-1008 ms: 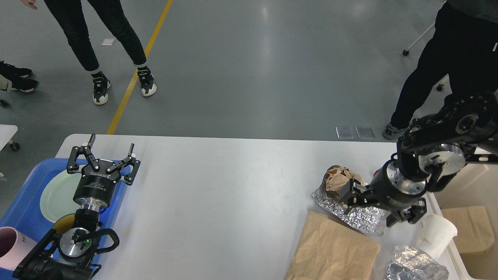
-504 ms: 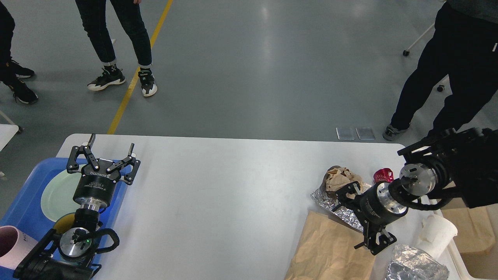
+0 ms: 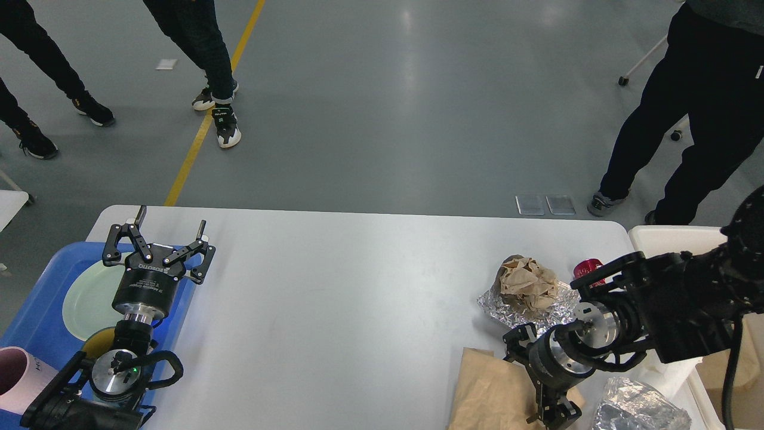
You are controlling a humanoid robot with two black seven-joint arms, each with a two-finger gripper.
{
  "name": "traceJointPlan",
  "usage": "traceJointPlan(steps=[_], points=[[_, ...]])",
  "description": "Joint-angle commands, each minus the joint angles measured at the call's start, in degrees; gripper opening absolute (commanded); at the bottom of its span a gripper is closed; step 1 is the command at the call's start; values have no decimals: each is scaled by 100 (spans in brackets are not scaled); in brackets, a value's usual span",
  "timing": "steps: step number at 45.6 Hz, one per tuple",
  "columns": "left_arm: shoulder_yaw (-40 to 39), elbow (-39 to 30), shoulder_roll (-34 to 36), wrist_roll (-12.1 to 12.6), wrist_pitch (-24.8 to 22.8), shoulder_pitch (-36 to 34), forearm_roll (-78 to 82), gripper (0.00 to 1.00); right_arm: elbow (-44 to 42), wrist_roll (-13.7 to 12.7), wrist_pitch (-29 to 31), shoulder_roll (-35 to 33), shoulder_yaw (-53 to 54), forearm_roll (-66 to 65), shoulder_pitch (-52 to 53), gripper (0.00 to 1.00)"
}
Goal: Tidy desktop
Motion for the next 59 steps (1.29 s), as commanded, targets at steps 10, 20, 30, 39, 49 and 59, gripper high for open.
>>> traceJointPlan(steps=[10, 20, 30, 39, 49, 59], points=[[0, 0, -1, 0, 0, -9, 0, 97, -719, 2, -333, 574, 283, -62, -737, 88], [0, 0, -1, 0, 0, 0, 0, 97, -658, 2, -342, 583, 300, -62, -711, 0], [0, 0, -1, 0, 0, -9, 0, 97, -658, -60, -342, 539, 300, -299, -527, 0], [0, 0, -1, 0, 0, -9, 0, 97, -649, -156, -342, 565, 309, -326, -492, 0], [0, 0, -1, 0, 0, 0, 0, 97, -570, -192, -298, 521, 309, -282, -333, 0], [0, 0, -1, 0, 0, -9, 0, 97, -140, -192, -280, 451, 300, -264, 149, 0]])
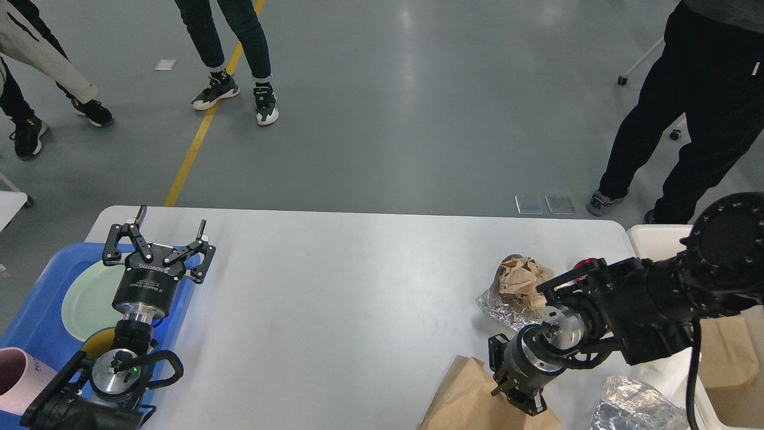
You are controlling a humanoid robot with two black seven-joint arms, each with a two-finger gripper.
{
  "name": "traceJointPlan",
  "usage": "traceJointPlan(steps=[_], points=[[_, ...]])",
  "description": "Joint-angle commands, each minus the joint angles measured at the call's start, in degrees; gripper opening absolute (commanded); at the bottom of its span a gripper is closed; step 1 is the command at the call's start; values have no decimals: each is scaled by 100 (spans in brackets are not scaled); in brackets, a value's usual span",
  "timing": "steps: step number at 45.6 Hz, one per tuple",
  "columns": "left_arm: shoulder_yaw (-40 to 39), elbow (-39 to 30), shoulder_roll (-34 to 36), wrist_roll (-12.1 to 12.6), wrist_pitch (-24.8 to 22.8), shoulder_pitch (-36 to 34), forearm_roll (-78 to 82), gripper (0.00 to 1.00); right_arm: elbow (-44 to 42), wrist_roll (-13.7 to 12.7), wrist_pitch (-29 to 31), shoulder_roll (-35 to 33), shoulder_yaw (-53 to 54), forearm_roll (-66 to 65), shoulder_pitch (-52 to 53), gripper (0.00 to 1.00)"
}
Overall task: Tidy desktop
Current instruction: 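Lift the brown paper bag with the right gripper and drop it into the white bin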
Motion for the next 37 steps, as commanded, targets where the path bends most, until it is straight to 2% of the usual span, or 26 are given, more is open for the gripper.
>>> traceJointPlan(steps=[1, 8, 13, 22, 32, 37], points=[[0, 0, 9, 0, 0, -2, 0, 97, 335, 0, 15, -94, -6, 6, 355, 0], [0, 0, 9, 0, 0, 6, 0, 97, 1293, 0, 42, -481, -103, -20, 1444, 0], [0, 0, 0, 0, 0, -2, 9, 97, 1689, -9, 480, -605, -383, -82, 2147, 0], [0, 0, 9, 0, 0, -2, 0, 97, 1970, 9, 2158, -569, -1315, -327, 3518, 0], [0, 0, 0, 0, 0, 6, 0, 97, 2129, 26, 3820, -692, -1562, -1574, 4775, 0], [0, 0, 0, 0, 0, 6, 0, 97, 2137, 70, 4339, -815, -1597, -2480, 5408, 0]])
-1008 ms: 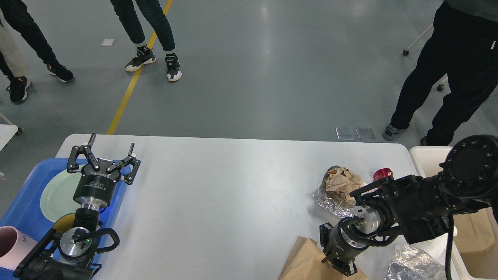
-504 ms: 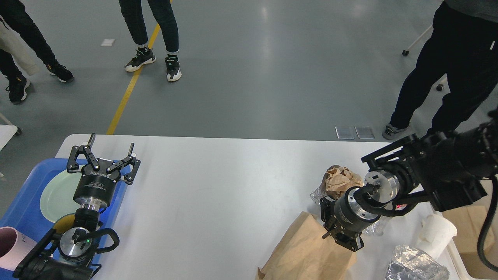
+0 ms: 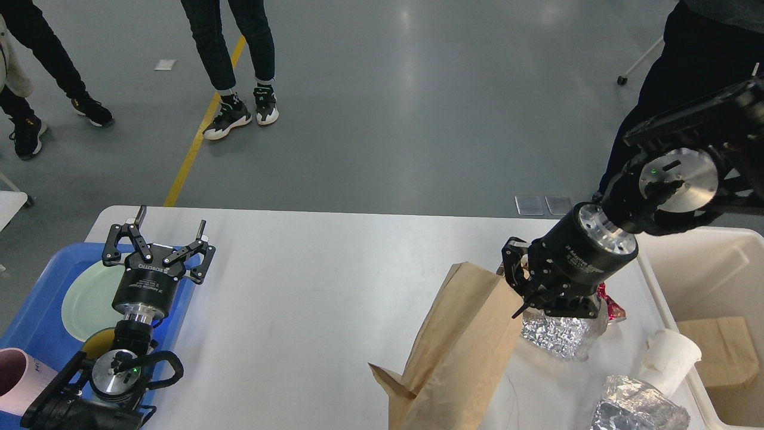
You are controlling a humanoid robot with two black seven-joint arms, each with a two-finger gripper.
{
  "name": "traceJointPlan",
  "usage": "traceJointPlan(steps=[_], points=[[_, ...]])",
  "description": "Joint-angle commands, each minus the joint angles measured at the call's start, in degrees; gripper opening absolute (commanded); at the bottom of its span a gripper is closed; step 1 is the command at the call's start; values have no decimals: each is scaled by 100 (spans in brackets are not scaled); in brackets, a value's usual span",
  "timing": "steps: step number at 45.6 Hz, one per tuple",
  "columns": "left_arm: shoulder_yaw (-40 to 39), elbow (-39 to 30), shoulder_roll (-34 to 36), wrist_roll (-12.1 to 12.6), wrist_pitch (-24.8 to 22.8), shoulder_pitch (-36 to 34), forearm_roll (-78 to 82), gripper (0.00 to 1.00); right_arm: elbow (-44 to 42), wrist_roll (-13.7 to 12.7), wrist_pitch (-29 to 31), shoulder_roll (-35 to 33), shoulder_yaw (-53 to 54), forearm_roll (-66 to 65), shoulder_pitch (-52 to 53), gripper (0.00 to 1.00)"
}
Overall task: Tidy desktop
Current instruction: 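Lift the brown paper bag with the right gripper and drop it into the white bin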
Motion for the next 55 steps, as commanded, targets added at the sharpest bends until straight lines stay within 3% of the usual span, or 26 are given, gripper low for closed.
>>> traceJointPlan(steps=[1, 10, 20, 32, 42, 55], points=[[0, 0, -4, 0, 5, 1, -1, 97, 18, 42, 620, -151, -59, -977, 713, 0], [0, 0, 5, 0, 5, 1, -1, 97, 27, 68, 1253, -354, -147, -1795, 1531, 0], [0, 0, 5, 0, 5, -8, -1, 97, 0, 217, 1377, -354, -235, -2015, 1672, 0], [0, 0, 5, 0, 5, -8, -1, 97, -228, 973, 1350, -345, -868, -2543, 1768, 0], [0, 0, 5, 0, 5, -8, -1, 97, -886, 956, 903, -529, -1482, -2534, 1734, 0], [0, 0, -4, 0, -3, 1, -1, 97, -2257, 894, -178, -1671, -1967, -2956, 496, 0]])
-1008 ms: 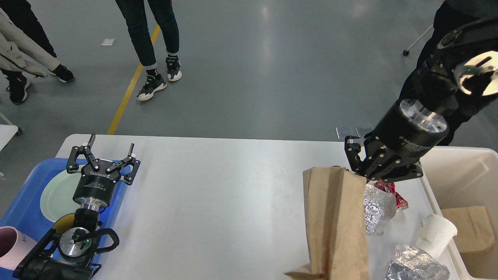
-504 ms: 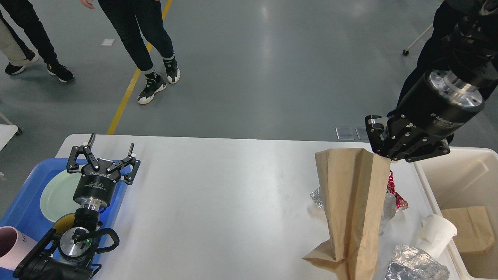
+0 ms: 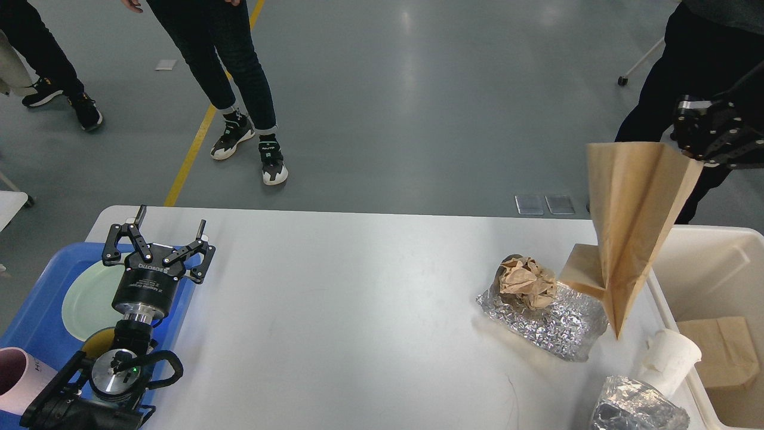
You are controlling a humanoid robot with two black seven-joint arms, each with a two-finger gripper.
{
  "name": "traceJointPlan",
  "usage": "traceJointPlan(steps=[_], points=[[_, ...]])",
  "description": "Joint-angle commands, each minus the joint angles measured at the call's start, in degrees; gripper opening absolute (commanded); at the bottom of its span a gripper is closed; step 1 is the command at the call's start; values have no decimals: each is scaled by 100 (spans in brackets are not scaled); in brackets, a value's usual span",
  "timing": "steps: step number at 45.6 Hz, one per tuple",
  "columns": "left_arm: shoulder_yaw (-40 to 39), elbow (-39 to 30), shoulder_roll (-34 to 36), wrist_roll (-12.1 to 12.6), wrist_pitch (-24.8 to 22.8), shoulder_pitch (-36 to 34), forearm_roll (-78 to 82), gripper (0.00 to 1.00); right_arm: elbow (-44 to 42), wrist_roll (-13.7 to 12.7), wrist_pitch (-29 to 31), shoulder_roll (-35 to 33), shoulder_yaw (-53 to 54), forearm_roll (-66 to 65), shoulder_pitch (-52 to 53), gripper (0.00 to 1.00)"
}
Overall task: Tidy desktop
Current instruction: 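Lift the brown paper bag with the right gripper and drop it into the white bin, then withdraw the right gripper up from the white bin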
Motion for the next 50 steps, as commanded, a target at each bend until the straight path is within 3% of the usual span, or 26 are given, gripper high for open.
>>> traceJointPlan(steps=[1, 8, 13, 20, 32, 41, 50], points=[[0, 0, -5, 0, -3, 2, -1, 97, -803, -12, -420, -596, 24, -231, -860, 0], [0, 0, -5, 0, 6, 2, -1, 97, -1770, -12, -1763, -895, 401, -134, -2547, 0], [0, 0, 4, 0, 6, 2, -1, 97, -2376, -4, -2617, -1466, 1095, -161, -3637, 0], [0, 0, -5, 0, 6, 2, -1, 97, -3984, 14, -2758, -1458, 1799, -170, -5351, 0], [0, 0, -5, 0, 6, 2, -1, 97, -6077, 58, -2873, -729, 2793, -170, -8023, 0], [0, 0, -5, 0, 6, 2, -1, 97, -6878, 49, -3971, -26, 2934, -152, -9544, 0], [0, 0, -5, 0, 6, 2, -1, 97, -6913, 32, -4218, 71, 2995, -143, -9993, 0]])
